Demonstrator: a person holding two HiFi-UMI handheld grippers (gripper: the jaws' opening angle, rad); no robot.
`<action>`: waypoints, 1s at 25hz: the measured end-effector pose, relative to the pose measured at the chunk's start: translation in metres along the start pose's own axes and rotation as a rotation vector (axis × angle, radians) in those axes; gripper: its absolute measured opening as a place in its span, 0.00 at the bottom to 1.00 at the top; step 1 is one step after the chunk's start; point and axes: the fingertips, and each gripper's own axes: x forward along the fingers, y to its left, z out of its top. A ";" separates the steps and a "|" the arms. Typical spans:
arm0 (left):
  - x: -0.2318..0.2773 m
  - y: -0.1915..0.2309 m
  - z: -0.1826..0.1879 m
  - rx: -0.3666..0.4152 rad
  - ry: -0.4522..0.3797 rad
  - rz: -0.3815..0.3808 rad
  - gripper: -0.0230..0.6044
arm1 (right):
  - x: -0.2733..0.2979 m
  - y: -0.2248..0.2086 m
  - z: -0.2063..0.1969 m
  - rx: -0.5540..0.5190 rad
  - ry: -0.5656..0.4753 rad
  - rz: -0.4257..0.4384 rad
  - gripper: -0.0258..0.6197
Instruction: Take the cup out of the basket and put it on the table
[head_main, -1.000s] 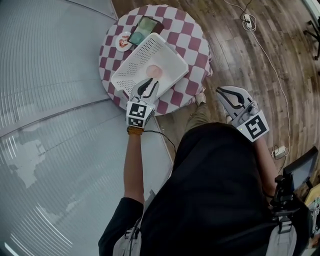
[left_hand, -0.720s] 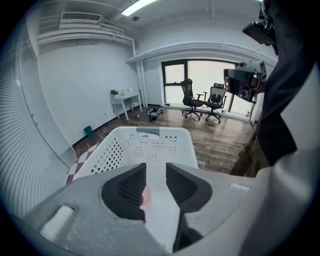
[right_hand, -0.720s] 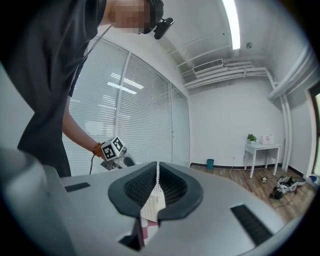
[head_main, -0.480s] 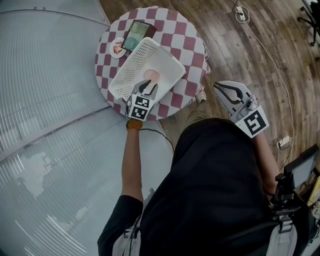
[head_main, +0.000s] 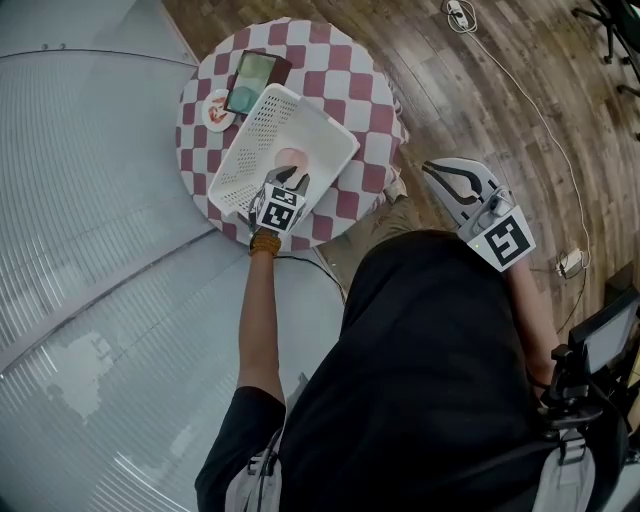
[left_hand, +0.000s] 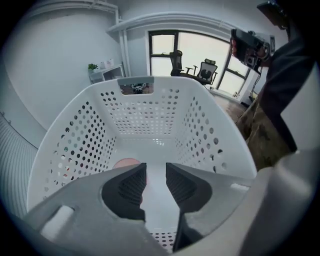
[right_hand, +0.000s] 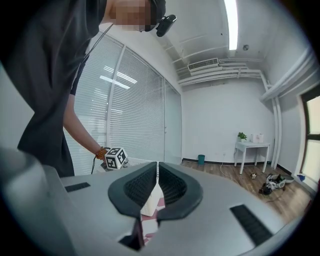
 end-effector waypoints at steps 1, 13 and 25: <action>0.004 0.001 -0.003 0.010 0.011 -0.001 0.21 | 0.000 -0.001 -0.001 0.005 0.003 -0.007 0.06; 0.032 0.015 -0.025 0.038 0.119 -0.005 0.21 | 0.000 -0.006 -0.008 0.023 0.028 -0.048 0.06; 0.051 0.012 -0.035 0.142 0.188 -0.021 0.21 | -0.002 -0.010 -0.010 0.020 0.050 -0.042 0.06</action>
